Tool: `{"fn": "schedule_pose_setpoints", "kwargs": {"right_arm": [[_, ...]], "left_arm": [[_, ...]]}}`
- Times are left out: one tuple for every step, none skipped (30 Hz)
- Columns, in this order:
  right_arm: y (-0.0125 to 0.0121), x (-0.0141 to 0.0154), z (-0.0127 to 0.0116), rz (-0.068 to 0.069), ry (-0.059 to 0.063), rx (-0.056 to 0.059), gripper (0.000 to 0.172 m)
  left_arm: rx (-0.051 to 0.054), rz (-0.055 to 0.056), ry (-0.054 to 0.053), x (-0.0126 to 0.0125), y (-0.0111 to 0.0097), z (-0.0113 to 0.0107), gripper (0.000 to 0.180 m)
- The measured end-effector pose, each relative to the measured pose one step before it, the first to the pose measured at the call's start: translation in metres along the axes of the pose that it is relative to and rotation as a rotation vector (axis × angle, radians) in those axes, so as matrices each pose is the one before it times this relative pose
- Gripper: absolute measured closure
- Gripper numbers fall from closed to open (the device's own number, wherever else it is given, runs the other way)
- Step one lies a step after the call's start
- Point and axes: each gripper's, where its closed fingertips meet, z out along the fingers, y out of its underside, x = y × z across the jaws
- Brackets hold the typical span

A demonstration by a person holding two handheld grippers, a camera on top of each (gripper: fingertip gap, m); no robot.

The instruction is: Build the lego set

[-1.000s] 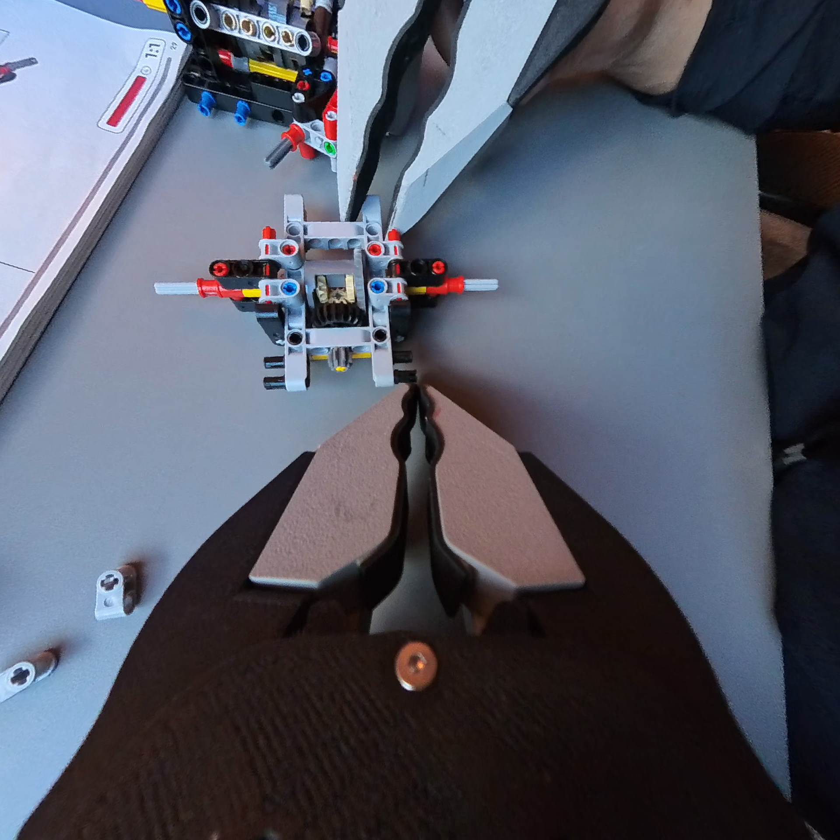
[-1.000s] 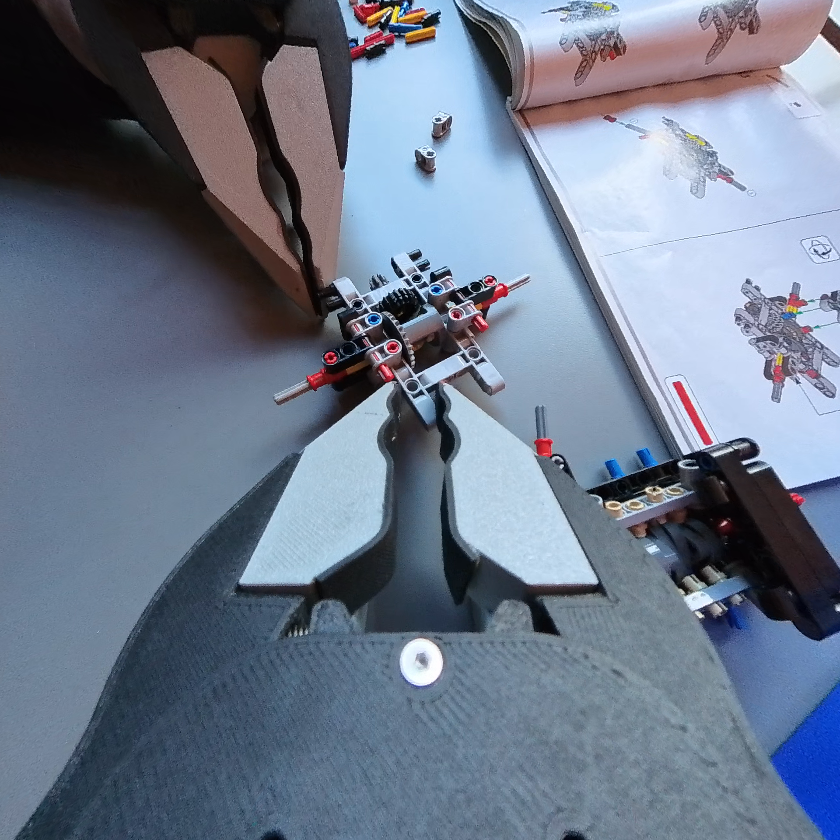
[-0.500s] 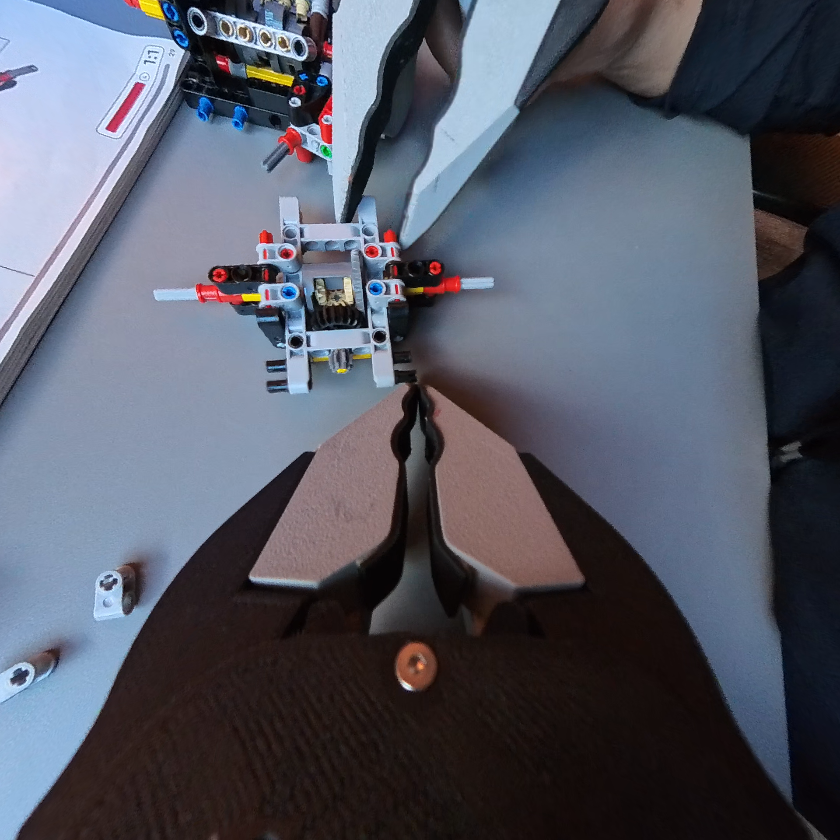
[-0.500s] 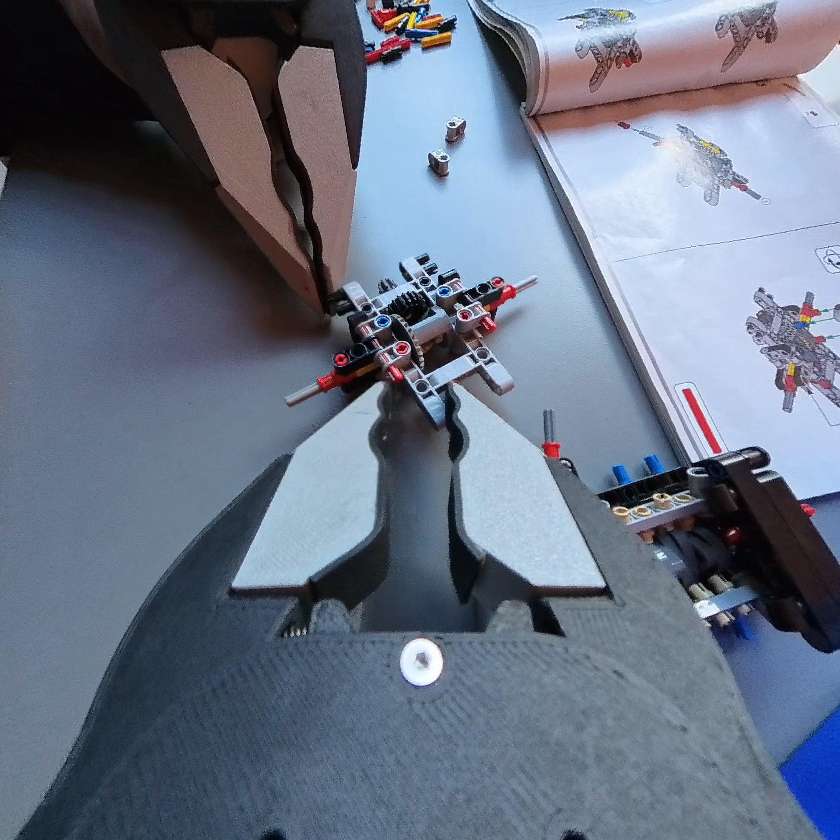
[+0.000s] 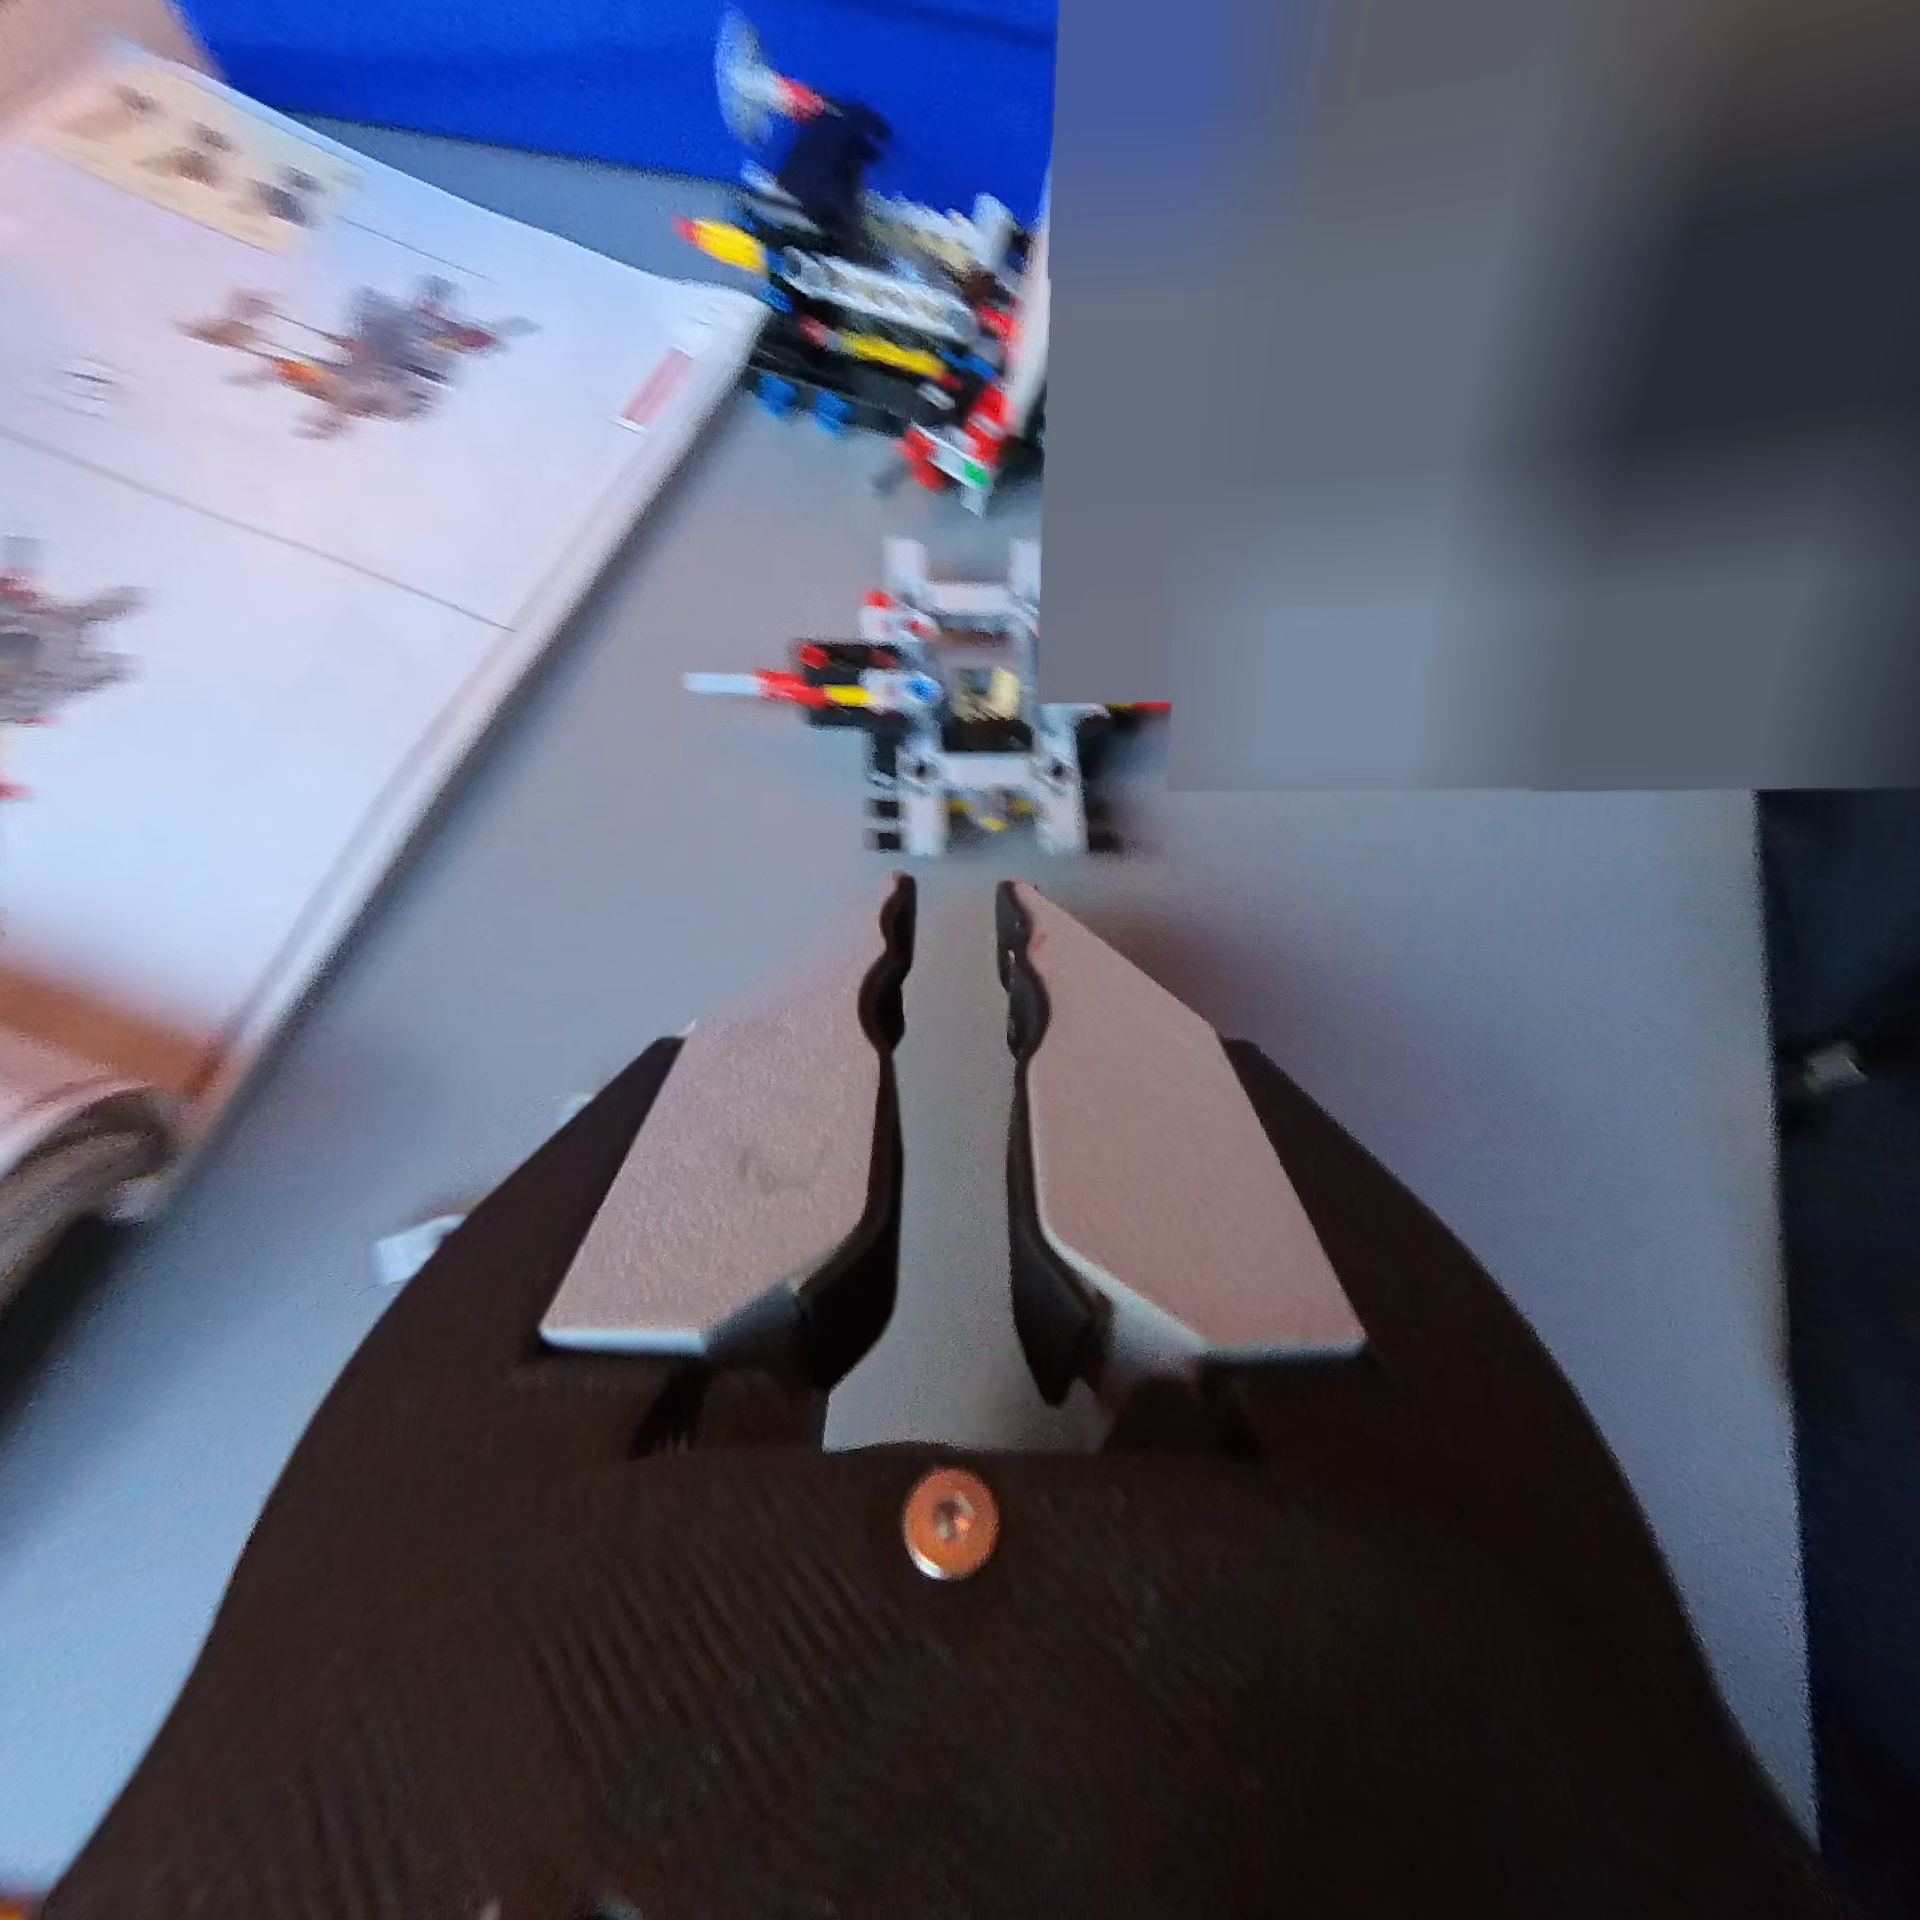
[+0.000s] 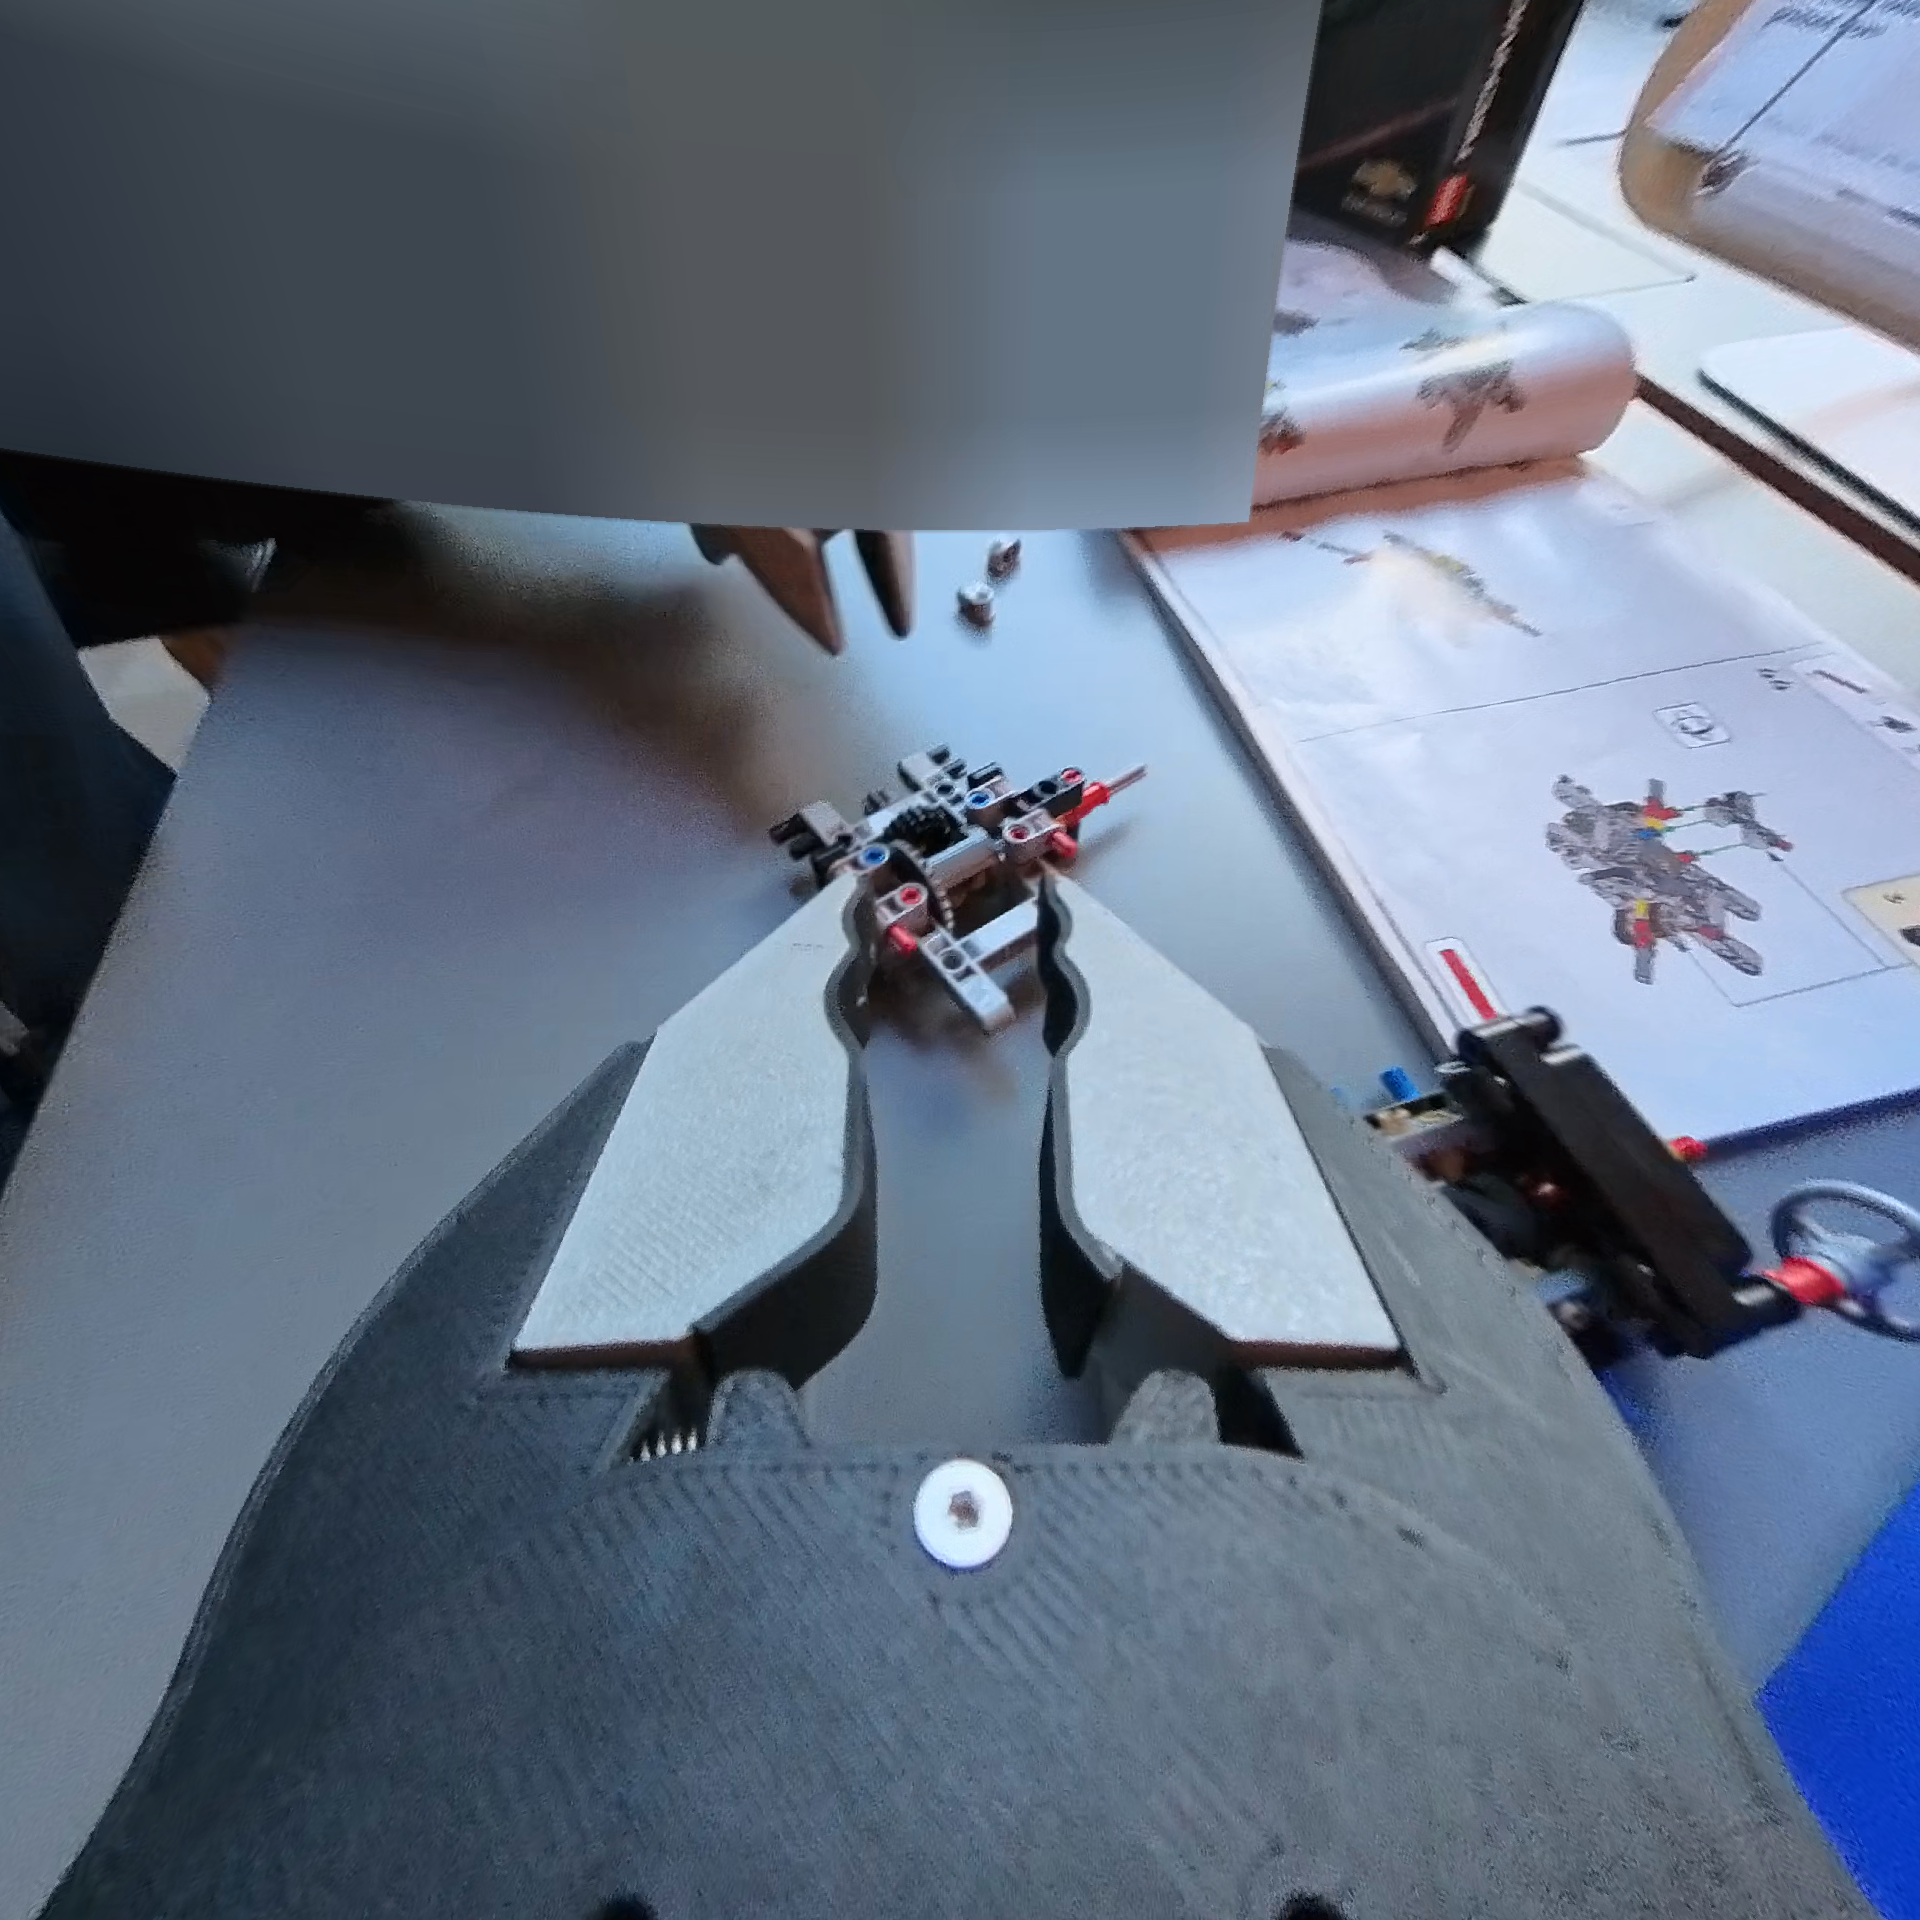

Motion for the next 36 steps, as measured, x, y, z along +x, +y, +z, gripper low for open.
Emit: {"fn": "schedule_pose_setpoints", "kwargs": {"right_arm": [[-0.00374,0.00317,-0.00341,0.0151,0.009,0.028,0.142],[-0.00412,0.0032,-0.00359,0.0146,0.0092,0.0294,0.141],[-0.00396,0.00323,-0.00371,0.014,0.0096,0.0277,0.14],[-0.00388,0.00306,-0.00388,0.0117,0.0094,0.0263,0.139],[-0.00337,0.00308,-0.00373,0.0098,0.0099,0.0239,0.139],[-0.00272,0.00269,-0.00329,0.0094,0.0083,0.02,0.139],[-0.0023,0.00175,-0.00282,0.0088,0.0043,0.0159,0.139],[-0.00201,0.00135,-0.00242,0.0062,0.0035,0.0117,0.14],[-0.00152,0.00079,-0.00179,0.0036,0.004,0.0086,0.14],[-0.001,0.00076,-0.00134,-0.0002,0.0073,0.0041,0.14],[-0.00089,-0.00016,-0.00086,-0.0043,0.0036,0.0021,0.139],[-0.00105,-0.00091,-0.00057,-0.0073,0.0022,0.0018,0.139],[-0.00103,-0.00086,-0.00034,-0.0096,0.0039,0.0014,0.139],[-0.00095,-0.00088,-0.00018,-0.0112,0.004,0.0004,0.139],[-0.00078,-0.00086,-0.00012,-0.0113,0.0037,-0.0013,0.139],[-0.0005,-0.00082,-0.00009,-0.0104,0.0028,-0.0023,0.14],[-0.00054,-0.00061,-0.00003,-0.0082,0.0016,-0.0016,0.139],[-0.0003,-0.00057,0.00012,-0.0053,-0.0004,-0.0008,0.14],[-0.00001,-0.00056,0.00021,-0.0022,-0.002,-0.0018,0.14],[0.00041,-0.0003,0.00031,0.0003,-0.002,-0.003,0.14],[0.00055,-0.00028,0.00034,0.0015,-0.0027,-0.0027,0.139],[0.00046,-0.00021,0.00036,0.0017,-0.0028,-0.002,0.139],[0.0006,-0.00001,0.00028,0.0012,-0.0015,-0.0022,0.139],[0.00072,0.00036,0.00034,0.0015,-0.0003,-0.0025,0.139],[0.00108,0.0005,0.00039,0.0034,-0.0007,-0.0032,0.139],[0.00149,0.00052,0.00074,0.0068,-0.0025,-0.005,0.138],[0.00176,0.00024,0.00098,0.009,-0.0046,-0.007,0.137],[0.00161,0.0001,0.00094,0.0067,-0.0047,-0.0066,0.136],[0.00122,0.0,0.0009,0.0019,-0.0025,-0.0046,0.136],[0.00133,-0.00002,0.00095,-0.0009,-0.0006,-0.0054,0.136],[0.0015,-0.0001,0.00091,-0.0014,0.0,-0.0075,0.137],[0.00146,-0.00017,0.00093,-0.0015,-0.0006,-0.0073,0.137],[0.00124,-0.00013,0.00079,-0.0015,-0.0007,-0.0061,0.137],[0.00103,0.00001,0.00066,-0.0012,0.0008,-0.0049,0.137],[0.00081,0.00029,0.00049,-0.0013,0.0017,-0.0036,0.137],[0.00052,0.00041,0.00007,-0.0013,0.0027,-0.0019,0.137]], "left_arm": [[0.0219,-0.0237,-0.0607,-0.01344,-0.00935,-0.00348,0.166],[0.019,-0.0253,-0.0563,-0.01368,-0.01054,-0.00165,0.159],[0.0173,-0.0179,-0.0332,-0.01021,-0.01171,0.00045,0.15],[0.0096,-0.0049,-0.0119,-0.00668,-0.01168,0.00262,0.144],[-0.0018,0.0094,-0.0001,-0.0046,-0.01041,0.00487,0.139],[-0.0125,0.0233,0.0041,-0.00445,-0.00873,0.00715,0.137],[-0.0176,0.0246,-0.0103,-0.00752,-0.00696,0.00877,0.137],[-0.0255,0.0207,-0.0161,-0.00894,-0.00505,0.01014,0.135],[-0.035,0.0199,-0.0052,-0.00711,-0.00231,0.01102,0.136],[-0.0451,0.0136,0.0051,-0.005,0.00081,0.01146,0.135],[-0.0515,0.0054,0.016,-0.0024,0.00272,0.01082,0.133],[-0.0471,0.0053,0.015,-0.00123,0.0032,0.0097,0.131],[-0.0366,0.013,0.0186,0.00071,0.00327,0.00875,0.129],[-0.0353,0.0126,0.0121,0.00044,0.00399,0.00758,0.128],[-0.0312,0.0101,-0.0015,-0.0009,0.00358,0.00621,0.127],[-0.0226,0.0107,-0.0067,-0.00138,0.00264,0.00483,0.127],[-0.015,0.0123,-0.0075,-0.00145,0.00157,0.00344,0.129],[-0.0069,0.0092,-0.0108,-0.0023,0.00066,0.00163,0.132],[0.0034,0.0042,-0.0038,-0.00188,-0.0008,0.00009,0.135],[0.001,-0.0051,0.0106,-0.00057,-0.00055,-0.00036,0.135],[0.0021,-0.0123,0.0164,-0.0003,-0.00024,-0.00041,0.135],[0.0054,-0.0119,0.0173,-0.00039,-0.00029,-0.00056,0.135],[0.0063,-0.0106,0.0163,-0.0005,-0.00011,-0.00055,0.135],[0.0061,-0.0114,0.0181,-0.00009,0.00023,-0.00063,0.135],[0.0065,-0.0122,0.0196,0.00032,0.00015,-0.00092,0.135],[0.0073,-0.012,0.0192,0.00068,0.0001,-0.00084,0.135],[0.0068,-0.0109,0.0152,0.00032,0.00024,-0.00059,0.135],[0.0076,-0.0104,0.0113,0.00004,-0.00008,-0.00038,0.135],[0.0058,-0.0074,0.0078,-0.0001,-0.00021,-0.00028,0.135],[0.0029,-0.0025,0.0037,-0.00015,-0.00005,0.0,0.135],[0.0006,0.0023,-0.0009,-0.0004,0.00013,-0.00002,0.136],[-0.002,0.0069,-0.0078,-0.00122,0.00034,-0.00024,0.138],[-0.0033,0.0104,-0.0151,-0.00211,0.00081,-0.00025,0.142],[-0.0039,0.0108,-0.0204,-0.00277,0.00103,-0.00015,0.147],[-0.0061,0.0102,-0.0241,-0.00301,0.00135,-0.0007,0.152],[-0.0098,0.0078,-0.0289,-0.00339,0.00157,-0.00152,0.154]]}}
